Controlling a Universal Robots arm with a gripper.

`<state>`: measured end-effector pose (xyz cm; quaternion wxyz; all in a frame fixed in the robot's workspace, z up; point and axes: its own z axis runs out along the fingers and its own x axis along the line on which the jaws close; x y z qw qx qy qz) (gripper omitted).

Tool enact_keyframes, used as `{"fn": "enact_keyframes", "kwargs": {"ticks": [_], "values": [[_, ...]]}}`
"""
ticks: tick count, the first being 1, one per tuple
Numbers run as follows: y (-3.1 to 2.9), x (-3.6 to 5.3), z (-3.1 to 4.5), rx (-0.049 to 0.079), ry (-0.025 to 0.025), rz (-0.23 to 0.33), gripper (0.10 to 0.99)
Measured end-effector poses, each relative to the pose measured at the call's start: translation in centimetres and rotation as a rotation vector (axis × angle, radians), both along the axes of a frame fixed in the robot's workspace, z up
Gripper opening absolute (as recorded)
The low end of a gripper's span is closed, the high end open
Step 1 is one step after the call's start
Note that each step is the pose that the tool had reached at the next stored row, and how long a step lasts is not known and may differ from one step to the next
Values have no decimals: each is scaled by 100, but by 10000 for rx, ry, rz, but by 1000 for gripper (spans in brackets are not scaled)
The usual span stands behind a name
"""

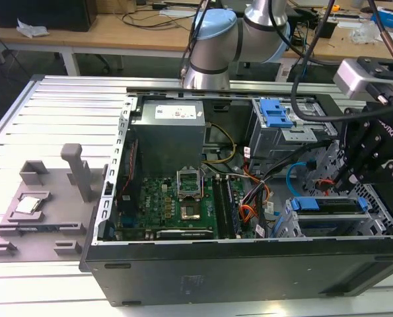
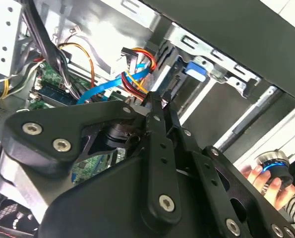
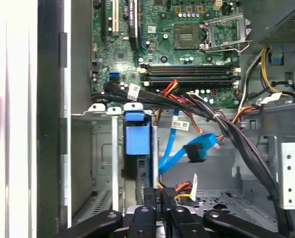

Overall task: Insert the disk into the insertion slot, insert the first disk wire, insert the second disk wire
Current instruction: 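Insert the first disk wire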

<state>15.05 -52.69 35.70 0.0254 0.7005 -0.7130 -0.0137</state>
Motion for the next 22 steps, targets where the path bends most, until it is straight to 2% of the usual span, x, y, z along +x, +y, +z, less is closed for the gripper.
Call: {"fn": "enact_keyframes", "kwargs": {"ticks": [3, 6, 7, 15, 22], "values": [[-61, 0, 0, 0, 0, 0, 176], [-146, 0, -1, 0, 0, 0, 176], [-154, 0, -3, 1, 0, 0, 176], [-160, 0, -71, 0, 0, 0, 176], [-149, 0, -93, 2, 0, -1, 176]]}}
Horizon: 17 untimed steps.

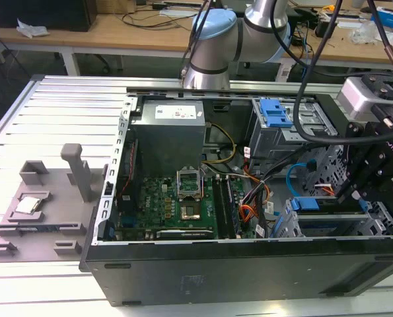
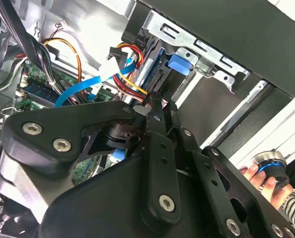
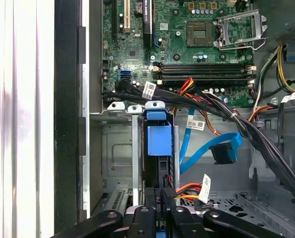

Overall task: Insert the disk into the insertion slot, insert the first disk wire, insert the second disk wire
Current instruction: 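Insert the first disk wire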

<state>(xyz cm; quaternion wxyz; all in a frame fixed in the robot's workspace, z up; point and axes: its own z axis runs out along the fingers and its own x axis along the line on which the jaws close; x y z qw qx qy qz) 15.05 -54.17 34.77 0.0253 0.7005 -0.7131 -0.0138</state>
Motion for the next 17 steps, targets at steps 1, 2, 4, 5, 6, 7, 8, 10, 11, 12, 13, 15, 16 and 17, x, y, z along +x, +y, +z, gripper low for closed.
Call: {"fn": "enact_keyframes", "kwargs": {"ticks": [1, 2, 4, 5, 6, 7, 8, 10, 11, 12, 13, 15, 16, 17], "values": [[19, 0, -1, -1, -1, 0, 176], [39, 0, -1, -1, -1, 0, 176], [70, 2, -2, -2, 0, 2, 176], [94, 14, -6, -2, -1, 4, 176], [104, 25, -9, -2, 0, 5, 176], [109, 33, -12, -1, 0, 6, 176], [111, 35, -18, -3, -1, 5, 176], [112, 35, -30, 1, 0, 4, 176], [112, 35, -41, 6, 0, 5, 176], [112, 36, -46, 5, -1, 5, 176], [112, 36, -51, 6, 0, 6, 176], [112, 36, -62, 6, -1, 6, 176], [112, 36, -66, 7, -1, 6, 176], [111, 37, -70, 7, 0, 6, 176]]}}
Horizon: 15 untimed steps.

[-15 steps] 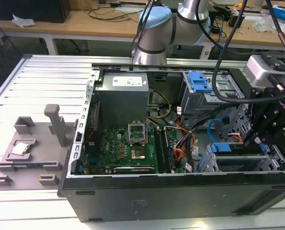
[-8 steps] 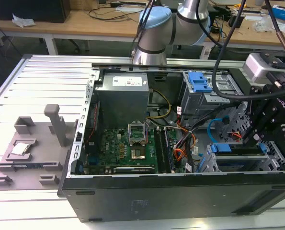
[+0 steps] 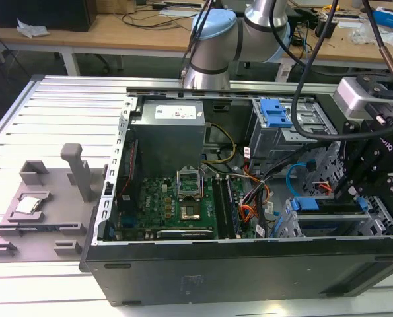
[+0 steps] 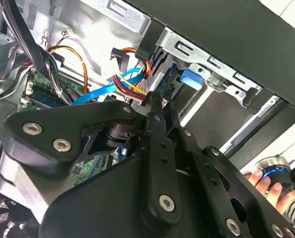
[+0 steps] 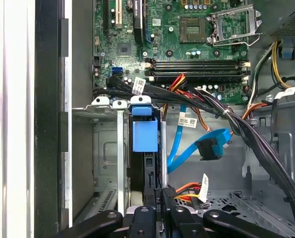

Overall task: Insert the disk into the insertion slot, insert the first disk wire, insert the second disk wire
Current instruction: 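Insert the first disk wire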

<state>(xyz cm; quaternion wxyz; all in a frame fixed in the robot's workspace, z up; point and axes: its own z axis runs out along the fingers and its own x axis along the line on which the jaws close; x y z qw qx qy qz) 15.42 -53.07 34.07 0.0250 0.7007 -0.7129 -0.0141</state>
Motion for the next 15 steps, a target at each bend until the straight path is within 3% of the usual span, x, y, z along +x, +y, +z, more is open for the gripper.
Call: {"fn": "enact_keyframes", "kwargs": {"ticks": [15], "values": [[-48, 50, -39, 17, 2, -1, 176]]}}
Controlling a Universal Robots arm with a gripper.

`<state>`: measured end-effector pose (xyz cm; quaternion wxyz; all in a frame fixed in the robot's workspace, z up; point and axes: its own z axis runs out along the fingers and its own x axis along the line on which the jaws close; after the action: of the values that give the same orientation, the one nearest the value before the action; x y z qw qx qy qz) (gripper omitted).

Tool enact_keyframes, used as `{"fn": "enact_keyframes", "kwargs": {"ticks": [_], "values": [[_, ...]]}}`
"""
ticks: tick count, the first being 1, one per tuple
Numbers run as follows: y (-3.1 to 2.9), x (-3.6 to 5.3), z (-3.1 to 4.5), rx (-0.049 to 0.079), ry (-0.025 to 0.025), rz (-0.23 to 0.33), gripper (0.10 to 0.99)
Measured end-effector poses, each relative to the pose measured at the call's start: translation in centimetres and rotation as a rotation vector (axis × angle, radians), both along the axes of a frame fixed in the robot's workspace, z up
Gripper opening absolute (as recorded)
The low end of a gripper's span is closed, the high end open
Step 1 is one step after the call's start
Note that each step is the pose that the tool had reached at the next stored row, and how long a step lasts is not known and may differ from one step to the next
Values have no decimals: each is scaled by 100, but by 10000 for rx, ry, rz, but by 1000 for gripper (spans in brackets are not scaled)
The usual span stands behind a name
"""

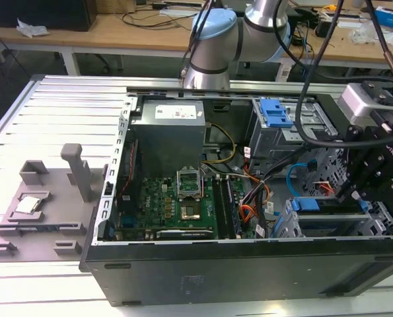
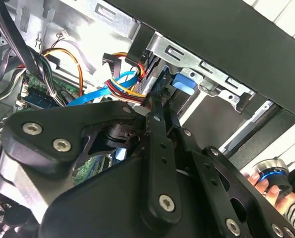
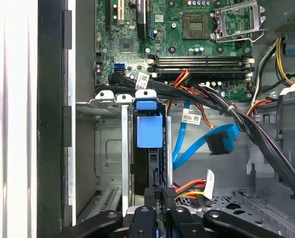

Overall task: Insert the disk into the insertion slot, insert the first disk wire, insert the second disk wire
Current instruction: 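Insert the first disk wire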

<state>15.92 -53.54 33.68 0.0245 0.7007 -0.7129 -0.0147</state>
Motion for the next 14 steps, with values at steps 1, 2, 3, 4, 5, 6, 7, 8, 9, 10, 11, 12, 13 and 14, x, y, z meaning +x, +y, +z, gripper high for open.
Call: {"fn": "enact_keyframes", "kwargs": {"ticks": [1, 2, 3, 4, 5, 6, 7, 8, 9, 10, 11, 12, 13, 14], "values": [[0, 0, -4, -6, -1, 0, 176], [-1, 0, -10, -8, -2, 0, 176], [0, 1, -17, -7, -1, 1, 176], [0, 1, -24, -8, -1, 0, 176], [0, 1, -30, -9, -1, 1, 176], [-1, 1, -31, -7, -1, 1, 176], [0, 1, -34, -3, -1, 1, 176], [0, 1, -34, -3, -1, 1, 176], [0, 1, -39, 10, -2, 1, 176], [0, 1, -41, 9, 0, 1, 251], [-1, 1, -33, -4, -2, 1, 251], [-1, 1, 0, 1, -2, 1, 251], [-1, 1, 42, 0, -1, 1, 251], [0, 1, 101, 1, -1, 1, 251]]}}
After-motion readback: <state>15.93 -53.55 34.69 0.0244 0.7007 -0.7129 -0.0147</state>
